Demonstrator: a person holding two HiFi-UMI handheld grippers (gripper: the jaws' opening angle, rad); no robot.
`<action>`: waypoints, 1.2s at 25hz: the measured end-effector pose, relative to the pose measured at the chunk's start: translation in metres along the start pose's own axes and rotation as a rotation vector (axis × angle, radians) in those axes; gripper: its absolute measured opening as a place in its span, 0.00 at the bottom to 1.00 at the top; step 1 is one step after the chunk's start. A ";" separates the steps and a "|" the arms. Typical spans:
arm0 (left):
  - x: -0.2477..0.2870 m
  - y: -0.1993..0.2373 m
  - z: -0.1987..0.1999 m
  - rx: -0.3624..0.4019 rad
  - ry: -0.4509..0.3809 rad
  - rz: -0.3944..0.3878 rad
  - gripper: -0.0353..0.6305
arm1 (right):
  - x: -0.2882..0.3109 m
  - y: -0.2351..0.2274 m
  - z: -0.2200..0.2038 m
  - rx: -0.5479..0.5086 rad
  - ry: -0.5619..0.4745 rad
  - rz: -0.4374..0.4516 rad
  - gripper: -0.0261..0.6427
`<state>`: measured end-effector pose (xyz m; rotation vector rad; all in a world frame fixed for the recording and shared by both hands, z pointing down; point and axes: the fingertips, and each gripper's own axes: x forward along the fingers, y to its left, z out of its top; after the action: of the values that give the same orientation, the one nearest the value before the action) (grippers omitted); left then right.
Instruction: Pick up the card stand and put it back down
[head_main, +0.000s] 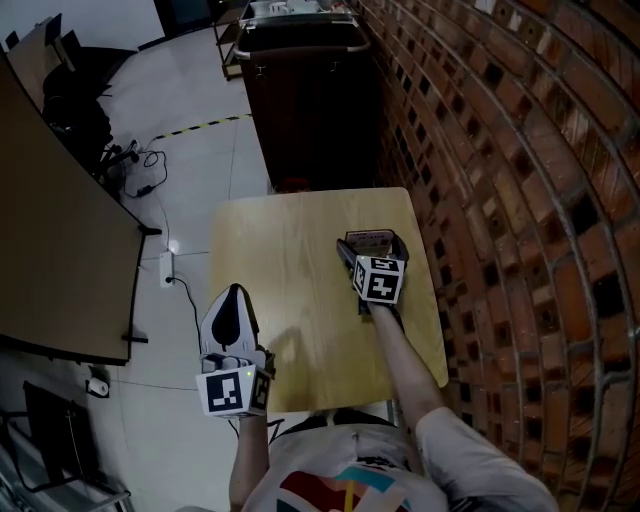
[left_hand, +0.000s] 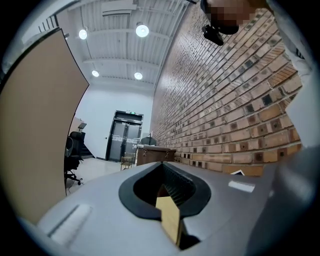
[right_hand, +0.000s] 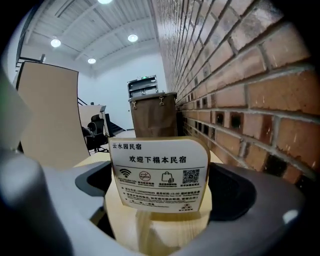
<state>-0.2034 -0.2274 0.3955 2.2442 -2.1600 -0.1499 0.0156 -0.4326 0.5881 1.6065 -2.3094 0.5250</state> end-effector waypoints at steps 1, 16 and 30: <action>0.002 0.001 -0.002 -0.001 0.004 0.002 0.06 | 0.005 -0.001 -0.002 0.006 0.008 -0.002 0.90; 0.004 0.010 -0.009 0.004 0.033 0.020 0.06 | 0.031 -0.003 -0.029 -0.036 0.101 -0.036 0.90; -0.004 0.008 -0.003 -0.007 0.024 0.016 0.06 | 0.023 -0.007 -0.014 -0.029 0.056 -0.015 0.90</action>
<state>-0.2116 -0.2238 0.3993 2.2128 -2.1616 -0.1300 0.0148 -0.4483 0.6113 1.5746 -2.2527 0.5235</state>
